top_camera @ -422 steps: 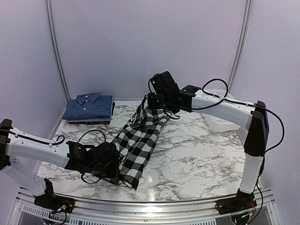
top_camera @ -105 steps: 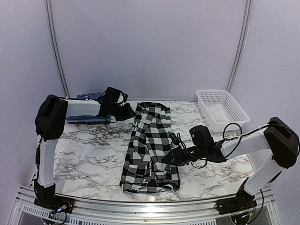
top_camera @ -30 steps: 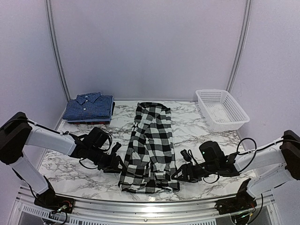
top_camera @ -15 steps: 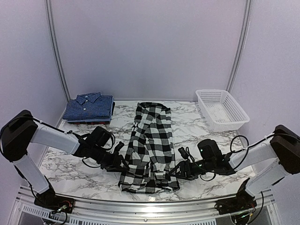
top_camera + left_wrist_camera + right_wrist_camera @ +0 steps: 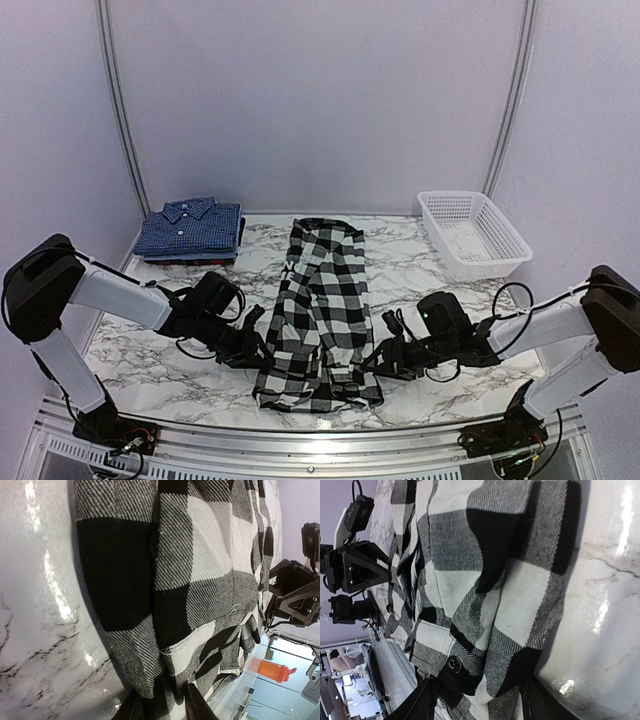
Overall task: Fold and stack the long sleeve shirts
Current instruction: Pick up the rectangle-folded shirt from the center of the board.
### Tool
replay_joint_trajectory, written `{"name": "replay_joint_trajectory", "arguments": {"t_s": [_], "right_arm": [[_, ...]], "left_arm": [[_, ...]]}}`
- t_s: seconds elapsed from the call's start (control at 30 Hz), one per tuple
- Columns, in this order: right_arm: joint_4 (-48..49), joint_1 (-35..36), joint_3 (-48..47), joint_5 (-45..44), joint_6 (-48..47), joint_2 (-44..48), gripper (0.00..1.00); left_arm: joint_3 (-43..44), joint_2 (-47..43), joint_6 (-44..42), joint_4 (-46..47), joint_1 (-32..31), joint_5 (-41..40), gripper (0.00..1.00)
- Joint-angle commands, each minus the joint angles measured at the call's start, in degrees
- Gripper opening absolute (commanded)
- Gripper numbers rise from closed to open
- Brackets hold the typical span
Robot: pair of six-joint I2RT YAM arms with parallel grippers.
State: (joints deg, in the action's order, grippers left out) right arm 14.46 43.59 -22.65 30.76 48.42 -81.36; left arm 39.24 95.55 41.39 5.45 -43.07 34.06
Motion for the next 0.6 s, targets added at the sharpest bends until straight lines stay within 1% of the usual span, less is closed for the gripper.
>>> {"name": "replay_joint_trajectory", "arguments": {"t_s": [0.0, 0.33, 0.37, 0.43, 0.57], "right_arm": [[-13.3, 2.3, -3.7, -9.7, 0.2, 2.1, 0.57], [-11.2, 6.1, -5.7, -9.6, 2.9, -3.6, 0.57], [-10.9, 6.4, -6.0, -9.5, 3.0, -4.6, 0.56], [-10.2, 6.8, -6.1, -9.5, 3.6, -5.6, 0.5], [-9.8, 7.3, -5.5, -10.3, 4.8, -5.3, 0.45]], "left_arm": [[-1.4, 0.6, 0.4, -0.4, -0.3, 0.1, 0.28], [-1.8, 0.4, 0.6, 0.9, -0.6, 1.2, 0.23], [-1.7, 0.4, 0.7, 1.0, -0.6, 1.2, 0.23], [-1.8, 0.3, 0.6, 1.0, -0.6, 1.1, 0.22], [-2.1, -0.3, 1.0, 1.8, -0.8, 1.2, 0.21]]}}
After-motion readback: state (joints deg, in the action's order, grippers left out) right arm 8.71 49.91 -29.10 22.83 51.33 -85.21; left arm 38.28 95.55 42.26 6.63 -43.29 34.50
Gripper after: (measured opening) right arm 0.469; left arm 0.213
